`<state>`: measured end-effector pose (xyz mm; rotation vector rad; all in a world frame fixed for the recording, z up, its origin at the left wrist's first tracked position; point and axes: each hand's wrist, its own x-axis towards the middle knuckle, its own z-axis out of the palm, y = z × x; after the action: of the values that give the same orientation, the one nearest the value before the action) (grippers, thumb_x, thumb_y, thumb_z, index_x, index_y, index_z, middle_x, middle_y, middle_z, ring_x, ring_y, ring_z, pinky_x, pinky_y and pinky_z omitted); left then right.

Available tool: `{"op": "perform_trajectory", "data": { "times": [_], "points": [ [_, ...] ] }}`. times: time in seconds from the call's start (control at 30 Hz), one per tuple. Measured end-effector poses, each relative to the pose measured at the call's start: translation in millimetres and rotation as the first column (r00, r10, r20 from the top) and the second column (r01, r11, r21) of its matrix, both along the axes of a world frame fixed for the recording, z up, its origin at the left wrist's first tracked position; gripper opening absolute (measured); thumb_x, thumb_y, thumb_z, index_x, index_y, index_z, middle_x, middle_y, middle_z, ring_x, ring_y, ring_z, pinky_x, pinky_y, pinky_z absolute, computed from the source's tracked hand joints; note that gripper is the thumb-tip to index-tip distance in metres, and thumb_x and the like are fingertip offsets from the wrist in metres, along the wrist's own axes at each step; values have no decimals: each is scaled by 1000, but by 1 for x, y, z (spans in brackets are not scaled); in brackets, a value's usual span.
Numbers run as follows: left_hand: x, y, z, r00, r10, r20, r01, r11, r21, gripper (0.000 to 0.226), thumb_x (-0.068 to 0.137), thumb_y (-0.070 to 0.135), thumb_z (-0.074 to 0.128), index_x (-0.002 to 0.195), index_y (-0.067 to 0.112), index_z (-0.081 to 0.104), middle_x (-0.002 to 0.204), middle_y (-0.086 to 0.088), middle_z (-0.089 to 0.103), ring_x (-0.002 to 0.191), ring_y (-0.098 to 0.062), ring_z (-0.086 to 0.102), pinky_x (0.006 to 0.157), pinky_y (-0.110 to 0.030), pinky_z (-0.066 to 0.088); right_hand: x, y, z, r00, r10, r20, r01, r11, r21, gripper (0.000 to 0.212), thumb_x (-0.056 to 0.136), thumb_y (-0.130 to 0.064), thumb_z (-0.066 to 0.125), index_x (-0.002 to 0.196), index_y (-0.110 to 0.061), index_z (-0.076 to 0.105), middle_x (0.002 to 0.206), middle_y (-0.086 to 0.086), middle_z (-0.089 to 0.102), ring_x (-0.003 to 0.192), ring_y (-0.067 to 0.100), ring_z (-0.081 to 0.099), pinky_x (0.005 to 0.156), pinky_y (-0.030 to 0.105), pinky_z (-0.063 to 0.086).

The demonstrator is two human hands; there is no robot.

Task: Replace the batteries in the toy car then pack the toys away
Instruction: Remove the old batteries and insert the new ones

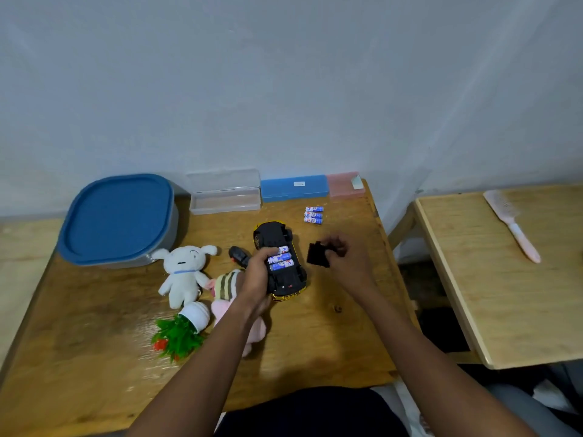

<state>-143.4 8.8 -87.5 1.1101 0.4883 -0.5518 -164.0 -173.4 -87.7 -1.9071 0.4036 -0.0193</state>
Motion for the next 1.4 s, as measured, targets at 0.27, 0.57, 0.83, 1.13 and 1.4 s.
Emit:
{"op": "perform_trajectory", "data": {
  "times": [0.27, 0.57, 0.83, 1.13, 1.4],
  "points": [
    [-7, 3, -8, 999, -21, 31, 20, 999, 51, 30, 94, 16, 55, 122, 6, 60, 91, -12, 73, 76, -27, 71, 63, -37, 60, -29, 6, -43, 966, 109, -233, -175, 943, -285, 27, 87, -7, 62, 108, -21, 72, 105, -4, 69, 96, 12, 62, 79, 27, 51],
    [-24, -3, -7, 998, -55, 2, 55, 998, 14, 23, 95, 13, 53, 113, 3, 62, 85, -12, 72, 69, -26, 70, 61, -37, 58, -37, 8, -54, 985, 63, -162, -128, 890, -437, 28, 85, -6, 64, 108, -22, 70, 111, 0, 57, 105, 17, 54, 84, 25, 43],
    [-30, -9, 0, 997, -66, -39, 64, 997, -36, 35, 94, 18, 49, 122, -3, 57, 90, -16, 69, 72, -30, 69, 62, -38, 60, -49, 8, -58, 986, 9, -164, -91, 860, -502, 33, 89, -8, 63, 119, -21, 66, 123, 1, 52, 118, 18, 48, 100, 31, 45],
    [-28, -11, -1, 999, -34, 19, 37, 986, -165, 48, 102, 40, 38, 111, 6, 70, 96, -15, 74, 80, -27, 72, 69, -36, 61, -42, 41, -5, 985, -2, 173, 56, 950, -307, 20, 88, -15, 67, 105, -24, 69, 95, -12, 64, 80, 5, 59, 68, 28, 54],
    [-24, -15, 1, 995, -28, 99, 31, 999, -32, 63, 103, 57, 27, 128, 13, 64, 111, -15, 75, 101, -29, 72, 83, -39, 59, -30, 55, 7, 992, -19, 128, 51, 966, -254, 23, 90, -19, 69, 113, -23, 70, 90, -14, 70, 72, -1, 63, 65, 22, 56]
  ]
}}
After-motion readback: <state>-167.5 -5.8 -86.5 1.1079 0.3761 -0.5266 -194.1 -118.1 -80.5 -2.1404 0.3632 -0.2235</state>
